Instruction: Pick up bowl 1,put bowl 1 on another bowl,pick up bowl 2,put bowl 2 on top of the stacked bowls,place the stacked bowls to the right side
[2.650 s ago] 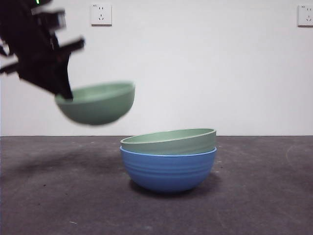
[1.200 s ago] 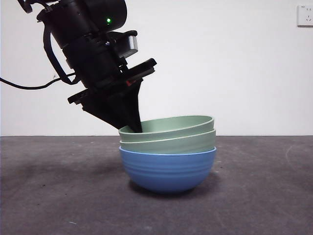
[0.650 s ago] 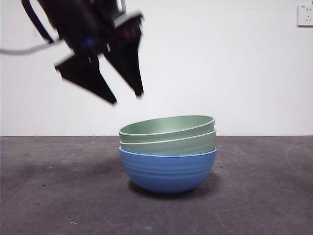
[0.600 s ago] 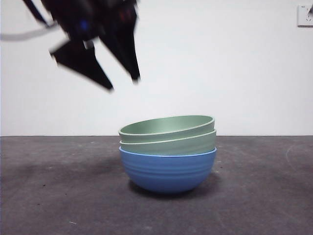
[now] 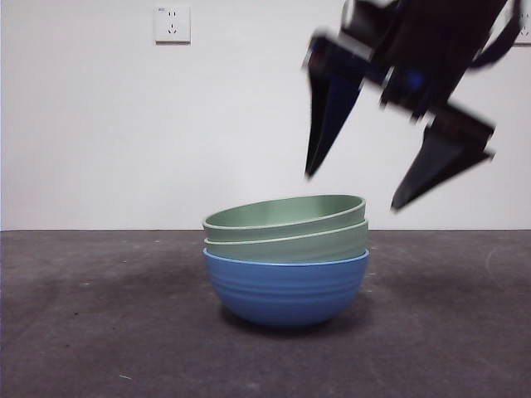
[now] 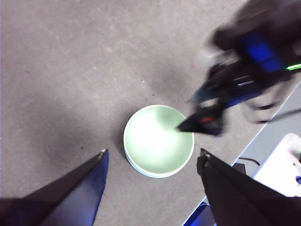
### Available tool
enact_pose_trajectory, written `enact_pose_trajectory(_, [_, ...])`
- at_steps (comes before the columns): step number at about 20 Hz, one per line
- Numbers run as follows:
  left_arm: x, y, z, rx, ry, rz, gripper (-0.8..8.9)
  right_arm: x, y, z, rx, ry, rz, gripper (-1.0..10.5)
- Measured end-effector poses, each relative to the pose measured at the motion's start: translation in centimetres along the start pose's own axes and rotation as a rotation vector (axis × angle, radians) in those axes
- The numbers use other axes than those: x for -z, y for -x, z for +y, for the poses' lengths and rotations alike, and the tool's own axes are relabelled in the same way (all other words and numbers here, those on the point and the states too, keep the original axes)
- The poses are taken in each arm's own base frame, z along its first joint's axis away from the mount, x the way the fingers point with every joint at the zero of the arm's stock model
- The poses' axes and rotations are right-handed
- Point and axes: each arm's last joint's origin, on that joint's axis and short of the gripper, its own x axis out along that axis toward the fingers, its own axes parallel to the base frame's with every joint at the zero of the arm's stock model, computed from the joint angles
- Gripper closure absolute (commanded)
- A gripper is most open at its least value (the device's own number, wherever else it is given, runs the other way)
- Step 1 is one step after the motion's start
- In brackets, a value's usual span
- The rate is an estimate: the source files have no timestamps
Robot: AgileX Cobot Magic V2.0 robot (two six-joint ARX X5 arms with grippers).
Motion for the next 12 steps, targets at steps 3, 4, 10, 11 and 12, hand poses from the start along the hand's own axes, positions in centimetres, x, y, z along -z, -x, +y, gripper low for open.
enact_pose_trajectory(3, [0.6,0.5,-0.1,-0.001,0.000,0.031,4.90,0.0,-3.1,-0.5,0.025,-0.042,0.074,4.7])
enact_pose_trajectory(4, [0.7,0.5,-0.1,-0.002,0.002,0.042,4.90,0.1,-3.9,-0.7,0.032,-0.050,0.101,4.8])
enact_pose_trajectory(10, [0.9,0.5,0.0,-0.003,0.006,0.068,4.90,0.5,-6.2,-1.1,0.008,-0.088,0.183,7.8])
enact_pose_trajectory(11, [0.9,0.5,0.0,-0.003,0.006,0.068,4.90,0.4,-6.2,-1.0,0.006,-0.087,0.179,8.7])
enact_pose_trajectory(12, [0.9,0.5,0.0,-0.003,0.006,0.067,4.90,0.4,-6.2,-1.0,0.001,-0.086,0.175,9.2])
